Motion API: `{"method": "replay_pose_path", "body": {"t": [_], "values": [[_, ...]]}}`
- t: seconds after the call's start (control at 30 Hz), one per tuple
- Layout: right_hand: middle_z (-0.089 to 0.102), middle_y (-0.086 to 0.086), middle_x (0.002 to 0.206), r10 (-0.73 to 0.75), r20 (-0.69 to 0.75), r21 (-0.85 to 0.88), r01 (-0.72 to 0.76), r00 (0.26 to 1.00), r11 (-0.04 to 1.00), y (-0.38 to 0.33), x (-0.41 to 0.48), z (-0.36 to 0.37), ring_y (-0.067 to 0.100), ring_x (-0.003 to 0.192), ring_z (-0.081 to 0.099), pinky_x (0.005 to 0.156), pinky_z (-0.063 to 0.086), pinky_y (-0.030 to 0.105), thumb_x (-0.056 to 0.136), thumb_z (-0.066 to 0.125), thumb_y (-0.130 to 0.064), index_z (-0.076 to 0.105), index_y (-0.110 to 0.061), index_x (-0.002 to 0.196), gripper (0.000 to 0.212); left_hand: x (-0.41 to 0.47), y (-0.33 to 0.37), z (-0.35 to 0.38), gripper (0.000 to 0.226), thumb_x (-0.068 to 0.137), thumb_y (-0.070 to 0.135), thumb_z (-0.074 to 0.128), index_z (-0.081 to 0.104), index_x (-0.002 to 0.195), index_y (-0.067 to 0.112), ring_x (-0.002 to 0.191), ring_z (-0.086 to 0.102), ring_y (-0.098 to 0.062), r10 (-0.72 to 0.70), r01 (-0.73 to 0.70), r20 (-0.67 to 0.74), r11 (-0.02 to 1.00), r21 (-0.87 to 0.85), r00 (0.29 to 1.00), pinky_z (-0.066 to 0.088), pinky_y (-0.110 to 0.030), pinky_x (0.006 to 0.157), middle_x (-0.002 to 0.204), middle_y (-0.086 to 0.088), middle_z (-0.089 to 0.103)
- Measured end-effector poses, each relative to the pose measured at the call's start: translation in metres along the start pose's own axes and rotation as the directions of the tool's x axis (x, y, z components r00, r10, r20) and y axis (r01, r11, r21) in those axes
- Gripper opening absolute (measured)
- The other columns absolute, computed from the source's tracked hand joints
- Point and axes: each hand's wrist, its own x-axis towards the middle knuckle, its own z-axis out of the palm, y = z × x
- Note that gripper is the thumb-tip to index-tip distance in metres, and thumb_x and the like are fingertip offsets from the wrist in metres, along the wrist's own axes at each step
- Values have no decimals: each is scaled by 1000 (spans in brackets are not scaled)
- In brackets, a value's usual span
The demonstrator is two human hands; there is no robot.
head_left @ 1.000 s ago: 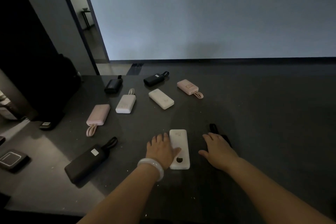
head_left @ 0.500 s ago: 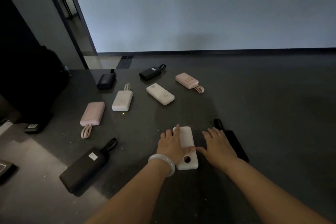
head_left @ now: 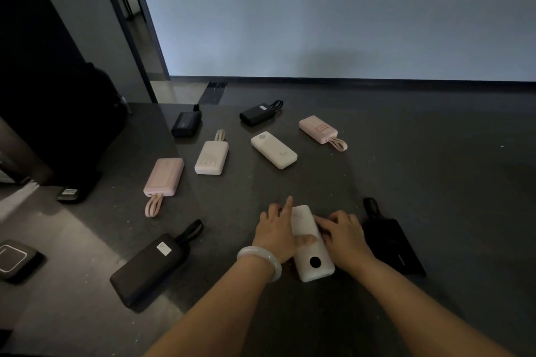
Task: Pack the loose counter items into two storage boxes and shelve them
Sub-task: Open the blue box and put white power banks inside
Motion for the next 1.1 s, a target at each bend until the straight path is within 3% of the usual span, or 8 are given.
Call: {"method": "replay_pose_path", "body": {"t": [0.1,0.27,0.43,0.57,0.67,0.87,0.97,1.1], "values": [[36,-7,109,-17,-1,122,17,1000,992,-10,10,2,10,101,30,87,30,24,99,43,-30,38,-41,144,46,1,-14,-5,100,81,63,63,6,156,29,137,26,-28,-27,27,-16,1000,6,999,28,-45,111,151,-5,24],[41,-8,109,39,-29,293,-29,999,956,-15,14,2,8,109,34,91,34,24,96,51,-38,46,-35,140,44,2,-36,-10,77,91,62,48,22,153,25,136,30,-25,-44,57,-138,994,91,989,31,-42,111,149,-5,31],[40,-3,130,72,46,276,-82,996,958,-32,8,10,13,123,35,102,38,33,91,53,-52,38,-27,142,59,-1,-58,-15,67,96,62,34,27,151,23,140,25,-25,-61,109,-236,974,197,970,25,-44,115,152,-5,29],[37,1,134,115,-12,154,-112,993,982,-51,3,20,17,123,36,102,36,32,76,60,-68,33,-21,141,85,-4,-78,-14,71,97,60,32,9,156,26,150,-2,-28,-109,157,-197,956,248,974,4,-48,120,164,-6,3],[35,2,135,121,-52,43,-119,991,992,-57,2,25,18,123,37,103,38,32,72,65,-67,29,-18,141,92,-6,-85,-8,72,98,62,25,-3,156,30,150,-14,-26,-102,143,-165,954,263,981,-4,-47,121,164,-3,-9],[41,7,128,263,-187,96,-249,946,964,-55,23,17,22,116,41,95,41,31,75,65,-62,38,-13,132,79,-1,-80,-17,72,98,60,32,7,156,26,150,-10,-27,-113,147,-157,963,228,981,-3,-47,121,164,-6,-3],[40,9,131,313,-203,112,-296,928,949,-56,33,16,23,118,41,99,40,34,76,63,-61,36,-13,134,81,21,-71,-33,72,97,58,38,16,155,21,151,-3,-27,-106,144,-188,970,198,976,3,-47,122,163,-8,5],[37,8,135,360,-203,125,-340,911,932,-53,48,16,24,123,39,104,39,39,76,63,-62,34,-15,136,82,79,-43,-63,74,97,53,45,15,155,19,151,-1,-28,-38,86,-210,971,223,977,7,-48,122,163,-8,6]]}}
